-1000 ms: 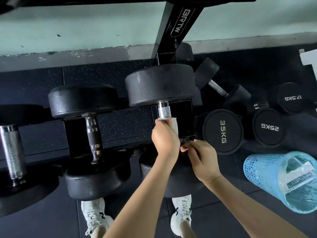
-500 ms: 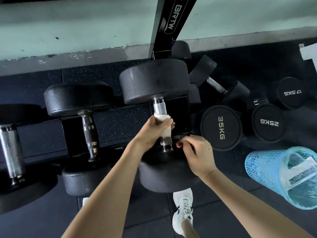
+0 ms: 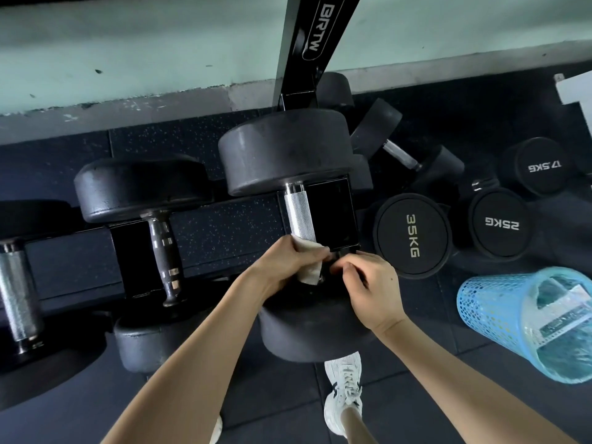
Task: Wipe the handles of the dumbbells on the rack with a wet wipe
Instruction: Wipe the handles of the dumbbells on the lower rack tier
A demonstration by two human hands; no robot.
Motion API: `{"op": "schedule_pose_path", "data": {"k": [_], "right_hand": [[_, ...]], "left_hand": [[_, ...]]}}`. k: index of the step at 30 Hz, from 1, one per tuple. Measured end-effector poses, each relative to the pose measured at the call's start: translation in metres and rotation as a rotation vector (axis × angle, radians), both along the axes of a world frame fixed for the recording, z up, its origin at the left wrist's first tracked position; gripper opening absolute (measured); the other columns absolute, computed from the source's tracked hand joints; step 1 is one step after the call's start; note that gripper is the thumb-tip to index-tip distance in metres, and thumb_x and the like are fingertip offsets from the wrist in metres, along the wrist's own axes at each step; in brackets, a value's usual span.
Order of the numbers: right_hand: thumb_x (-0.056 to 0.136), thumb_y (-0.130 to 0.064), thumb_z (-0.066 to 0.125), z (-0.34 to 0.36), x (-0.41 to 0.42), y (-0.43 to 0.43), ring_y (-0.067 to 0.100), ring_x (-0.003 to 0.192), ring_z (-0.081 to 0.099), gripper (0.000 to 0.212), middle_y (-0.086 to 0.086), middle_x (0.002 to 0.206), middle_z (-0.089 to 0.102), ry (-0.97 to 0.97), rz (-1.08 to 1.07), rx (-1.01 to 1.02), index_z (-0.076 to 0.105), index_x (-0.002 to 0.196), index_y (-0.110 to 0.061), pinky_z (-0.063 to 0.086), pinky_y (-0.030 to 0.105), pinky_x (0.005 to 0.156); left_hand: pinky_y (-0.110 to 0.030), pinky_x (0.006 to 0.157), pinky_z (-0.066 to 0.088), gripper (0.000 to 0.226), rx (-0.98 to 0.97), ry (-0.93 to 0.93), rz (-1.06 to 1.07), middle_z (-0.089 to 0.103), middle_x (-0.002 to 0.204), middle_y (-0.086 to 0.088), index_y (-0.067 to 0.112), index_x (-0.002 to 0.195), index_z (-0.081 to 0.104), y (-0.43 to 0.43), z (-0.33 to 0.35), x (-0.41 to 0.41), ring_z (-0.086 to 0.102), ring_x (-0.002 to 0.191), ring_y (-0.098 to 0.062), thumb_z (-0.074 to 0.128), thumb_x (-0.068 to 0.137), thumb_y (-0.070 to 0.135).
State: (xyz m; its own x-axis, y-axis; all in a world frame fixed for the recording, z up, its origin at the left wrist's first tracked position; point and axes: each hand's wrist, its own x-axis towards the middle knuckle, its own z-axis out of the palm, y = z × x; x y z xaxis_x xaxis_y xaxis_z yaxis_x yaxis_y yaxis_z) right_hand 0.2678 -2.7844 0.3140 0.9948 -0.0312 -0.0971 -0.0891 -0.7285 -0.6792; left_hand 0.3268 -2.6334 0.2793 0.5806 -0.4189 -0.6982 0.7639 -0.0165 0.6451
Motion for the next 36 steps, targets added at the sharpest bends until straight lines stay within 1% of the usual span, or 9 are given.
{"op": "schedule_pose_path", "data": {"k": [6, 10, 12, 15, 21, 26, 29, 32, 36], "right_hand": [[0.08, -0.028, 0.036, 0.003, 0.001, 0.0, 0.002, 0.052, 0.049, 0.038, -0.019, 0.055, 0.051, 0.045, -0.019, 0.081, 0.071, 0.076, -0.014, 0.03, 0.01, 0.054], [0.08, -0.029, 0.035, 0.003, 0.001, 0.0, 0.006, 0.062, 0.058, 0.039, -0.01, 0.068, 0.065, 0.052, -0.017, 0.078, 0.071, 0.076, -0.013, 0.046, 0.028, 0.058], [0.08, -0.028, 0.036, 0.004, 0.001, 0.001, 0.01, 0.065, 0.061, 0.038, -0.009, 0.071, 0.067, 0.053, -0.014, 0.078, 0.07, 0.075, -0.013, 0.049, 0.033, 0.06], [0.08, -0.025, 0.036, 0.004, 0.001, 0.001, 0.012, 0.069, 0.063, 0.037, -0.008, 0.073, 0.069, 0.061, -0.008, 0.087, 0.07, 0.073, -0.014, 0.05, 0.036, 0.061], [0.082, -0.027, 0.036, 0.005, 0.003, 0.0, 0.016, 0.069, 0.063, 0.037, -0.005, 0.073, 0.069, 0.051, -0.002, 0.037, 0.07, 0.075, -0.013, 0.051, 0.039, 0.064], [0.081, -0.028, 0.035, 0.01, 0.004, 0.002, 0.015, 0.07, 0.064, 0.039, -0.005, 0.074, 0.069, 0.072, 0.01, 0.024, 0.07, 0.074, -0.013, 0.052, 0.037, 0.065], [0.081, -0.032, 0.036, 0.017, 0.004, 0.005, 0.018, 0.077, 0.066, 0.04, -0.006, 0.08, 0.071, 0.101, -0.028, -0.017, 0.073, 0.08, -0.016, 0.051, 0.034, 0.072], [0.089, -0.023, 0.053, 0.026, 0.003, 0.013, 0.018, 0.086, 0.065, 0.02, -0.006, 0.09, 0.071, 0.107, -0.11, -0.128, 0.07, 0.099, -0.018, 0.044, 0.028, 0.072], [0.091, -0.036, 0.055, 0.045, 0.014, 0.044, 0.015, 0.105, 0.061, 0.039, -0.008, 0.111, 0.067, 0.349, -0.117, -0.134, 0.052, 0.128, -0.024, 0.038, 0.026, 0.077]], "left_hand": [[-0.034, 0.075, 0.054, 0.02, -0.231, 0.213, 0.083, 0.062, 0.068, -0.008, 0.009, 0.068, 0.054, -0.004, -0.007, 0.014, 0.066, 0.079, -0.023, 0.072, 0.062, 0.003], [-0.054, 0.093, 0.049, 0.028, 0.001, 0.274, 0.281, 0.063, 0.08, -0.017, 0.009, 0.07, 0.059, -0.016, -0.007, 0.007, 0.066, 0.094, -0.039, 0.081, 0.057, -0.002], [-0.041, 0.078, 0.058, 0.02, 0.275, 0.213, 0.288, 0.067, 0.076, -0.013, 0.006, 0.07, 0.063, -0.027, -0.004, 0.005, 0.07, 0.081, -0.032, 0.08, 0.061, 0.002], [-0.024, 0.053, 0.045, 0.008, 0.637, 0.074, 0.276, 0.058, 0.059, -0.004, 0.006, 0.066, 0.062, -0.038, 0.003, 0.004, 0.055, 0.056, -0.019, 0.069, 0.064, 0.005], [-0.036, 0.076, 0.053, 0.025, 0.198, -0.034, 0.084, 0.07, 0.092, -0.018, 0.001, 0.092, 0.065, -0.01, 0.002, 0.003, 0.062, 0.08, -0.019, 0.077, 0.077, 0.017], [-0.025, 0.064, 0.041, 0.029, 0.15, -0.067, -0.172, 0.049, 0.072, -0.011, -0.002, 0.077, 0.053, 0.011, 0.019, 0.004, 0.047, 0.066, -0.018, 0.059, 0.093, 0.022], [-0.031, 0.086, 0.048, 0.009, 0.231, -0.023, -0.019, 0.06, 0.093, -0.005, 0.013, 0.094, 0.056, 0.024, 0.034, 0.001, 0.058, 0.091, -0.017, 0.05, 0.098, 0.018], [-0.033, 0.088, 0.053, 0.021, 0.199, 0.041, 0.235, 0.062, 0.102, -0.011, 0.002, 0.116, 0.057, 0.047, 0.045, 0.001, 0.062, 0.095, -0.023, 0.045, 0.098, 0.005], [-0.028, 0.074, 0.058, 0.011, 0.204, 0.084, 0.224, 0.065, 0.084, -0.012, 0.005, 0.086, 0.063, 0.04, 0.053, -0.001, 0.065, 0.076, -0.02, 0.061, 0.087, -0.005]]}}
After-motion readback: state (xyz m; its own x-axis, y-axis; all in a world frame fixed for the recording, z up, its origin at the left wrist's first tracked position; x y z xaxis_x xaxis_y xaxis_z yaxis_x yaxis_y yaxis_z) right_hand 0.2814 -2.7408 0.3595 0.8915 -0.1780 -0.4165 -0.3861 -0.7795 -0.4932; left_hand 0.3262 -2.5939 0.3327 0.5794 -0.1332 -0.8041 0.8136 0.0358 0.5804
